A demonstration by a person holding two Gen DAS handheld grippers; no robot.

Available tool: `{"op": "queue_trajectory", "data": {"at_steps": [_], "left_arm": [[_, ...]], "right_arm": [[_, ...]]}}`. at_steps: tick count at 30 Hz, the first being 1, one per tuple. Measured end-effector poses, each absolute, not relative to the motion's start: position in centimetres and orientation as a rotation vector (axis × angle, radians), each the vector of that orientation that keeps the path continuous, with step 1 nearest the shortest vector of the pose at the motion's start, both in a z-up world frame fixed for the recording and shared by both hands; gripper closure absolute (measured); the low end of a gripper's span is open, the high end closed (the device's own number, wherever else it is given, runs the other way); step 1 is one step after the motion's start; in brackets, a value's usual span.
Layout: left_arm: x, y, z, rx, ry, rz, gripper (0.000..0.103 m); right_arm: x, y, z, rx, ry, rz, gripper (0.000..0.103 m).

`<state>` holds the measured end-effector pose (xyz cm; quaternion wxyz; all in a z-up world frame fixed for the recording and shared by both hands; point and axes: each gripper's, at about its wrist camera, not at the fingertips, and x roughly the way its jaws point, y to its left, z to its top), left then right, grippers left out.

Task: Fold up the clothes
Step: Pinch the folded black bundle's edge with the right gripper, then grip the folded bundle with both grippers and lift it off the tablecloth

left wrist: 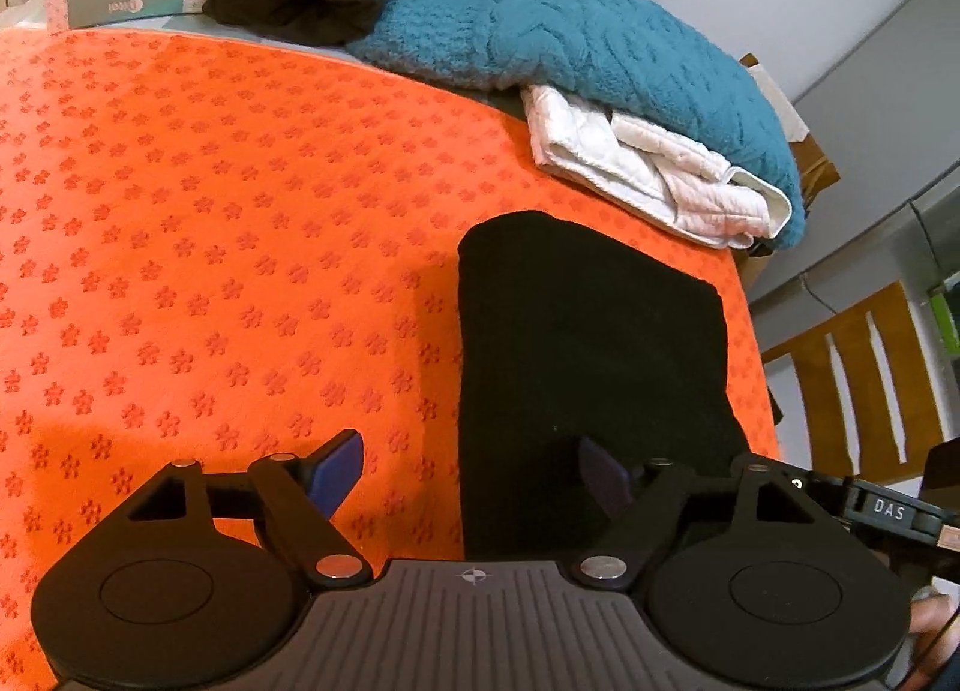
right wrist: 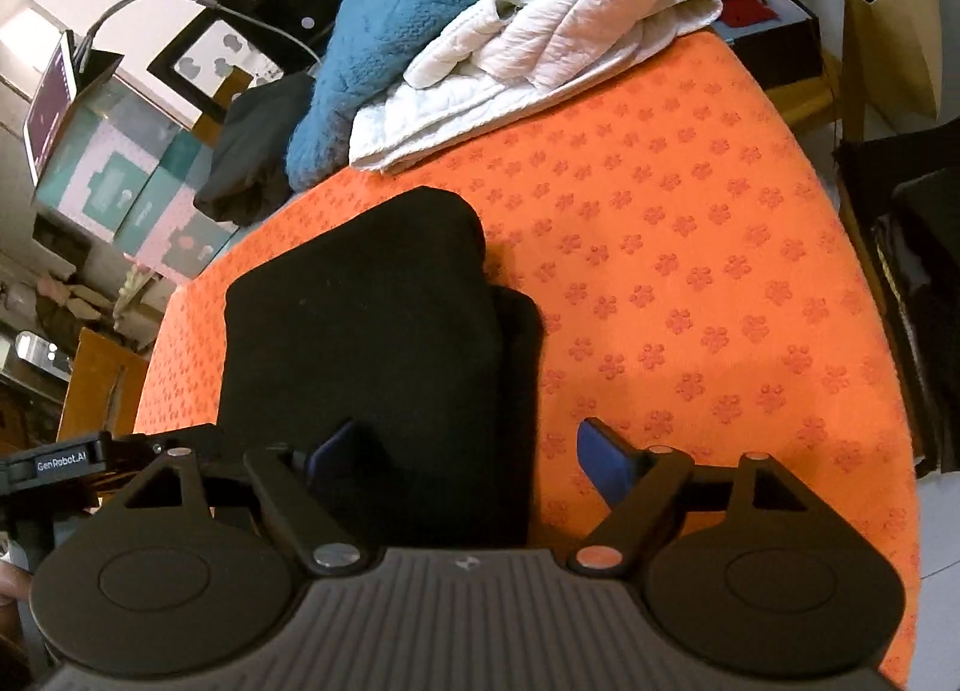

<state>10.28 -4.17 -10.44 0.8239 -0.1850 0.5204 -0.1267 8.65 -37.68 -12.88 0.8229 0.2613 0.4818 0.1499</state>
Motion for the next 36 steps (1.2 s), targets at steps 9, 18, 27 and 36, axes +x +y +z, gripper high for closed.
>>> {"op": "queue_trajectory", "data": {"at_steps": [9, 18, 27, 36], "left_arm": [[11.0, -4.9, -11.4, -0.473, 1.104, -0.319, 0.027], [10.9, -6.0, -12.9, -0.481, 1.123, -0.373, 0.027], [10.6, -6.5, -13.2, -0.505, 1.108, -0.382, 0.046], [9.4, -10.3, -8.4, -0.386, 1.056, -0.390, 0.060]], "right_arm": [[9.8, -36.2, -13.3, 0.547, 0.977, 0.309, 0.022], [10.6, -35.3, -14.3, 0.557, 0.960, 0.281, 0.030], [10.4, -34.9, -14.2, 0.602, 0.958, 0.271, 0.058], [8.0, -37.5, -10.4, 0.657, 0.854, 0.264, 0.072]]}}
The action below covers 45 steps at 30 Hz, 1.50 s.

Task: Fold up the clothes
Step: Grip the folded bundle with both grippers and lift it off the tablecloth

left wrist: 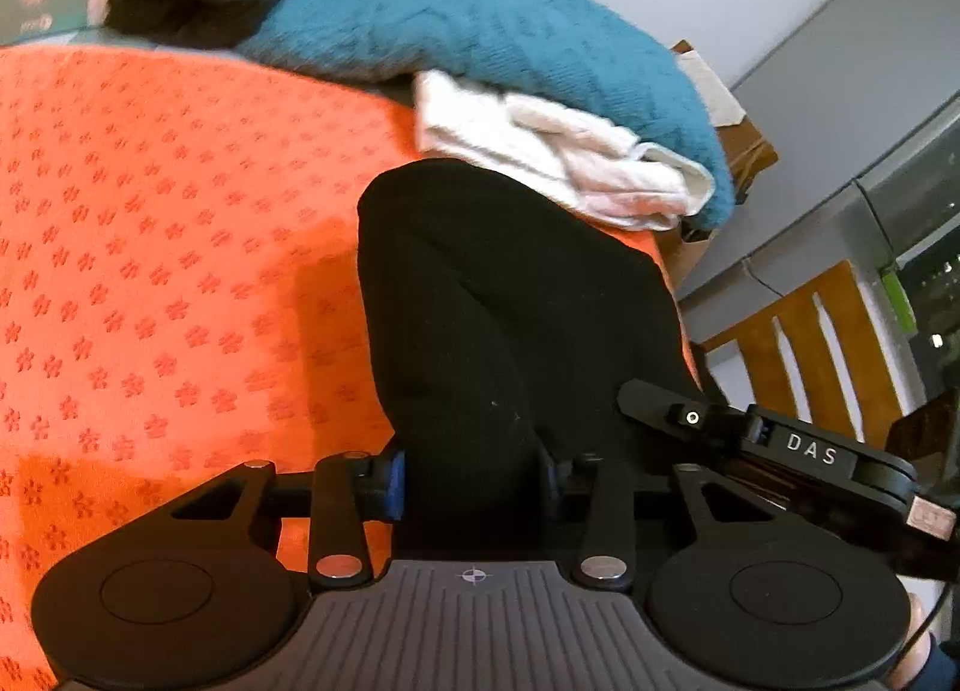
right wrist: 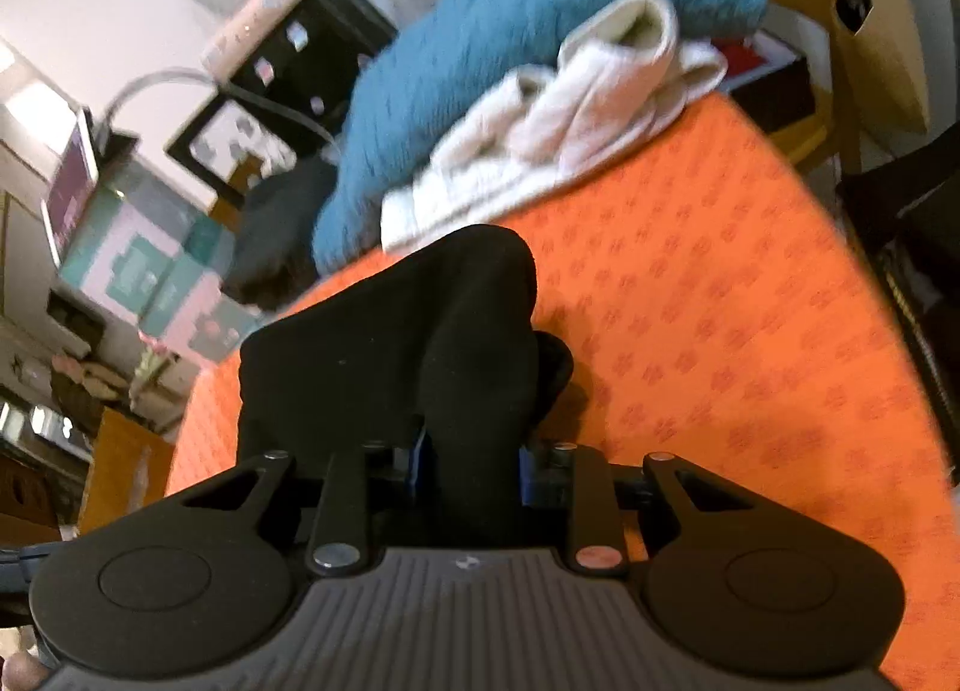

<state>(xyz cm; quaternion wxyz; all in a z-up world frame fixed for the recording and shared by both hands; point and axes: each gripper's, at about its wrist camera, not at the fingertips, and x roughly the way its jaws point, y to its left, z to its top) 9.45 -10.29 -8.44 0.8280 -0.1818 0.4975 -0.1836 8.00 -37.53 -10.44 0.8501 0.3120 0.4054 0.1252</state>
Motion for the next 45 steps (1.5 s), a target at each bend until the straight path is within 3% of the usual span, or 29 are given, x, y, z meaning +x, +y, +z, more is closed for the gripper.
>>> {"op": "queue_trajectory", "data": {"at_steps": [10, 22, 34, 45], "left_arm": [[6.1, -21.2, -3.8, -0.373, 0.992, -0.440, 0.060], [2.6, -38.5, -4.8, -0.402, 1.042, -0.455, 0.060], [5.0, -50.7, -10.5, -0.360, 1.138, -0.598, 0.060], [11.6, -57.6, -18.5, -0.447, 1.177, -0.427, 0.060]], "right_arm": [[2.8, -49.5, -5.9, 0.687, 0.748, 0.249, 0.072], [-2.6, -67.4, -6.3, 0.697, 0.753, 0.204, 0.072], [-4.5, -78.7, -11.1, 0.710, 0.771, -0.009, 0.072], [7.2, -88.0, -19.6, 0.681, 0.883, 0.113, 0.072]]}}
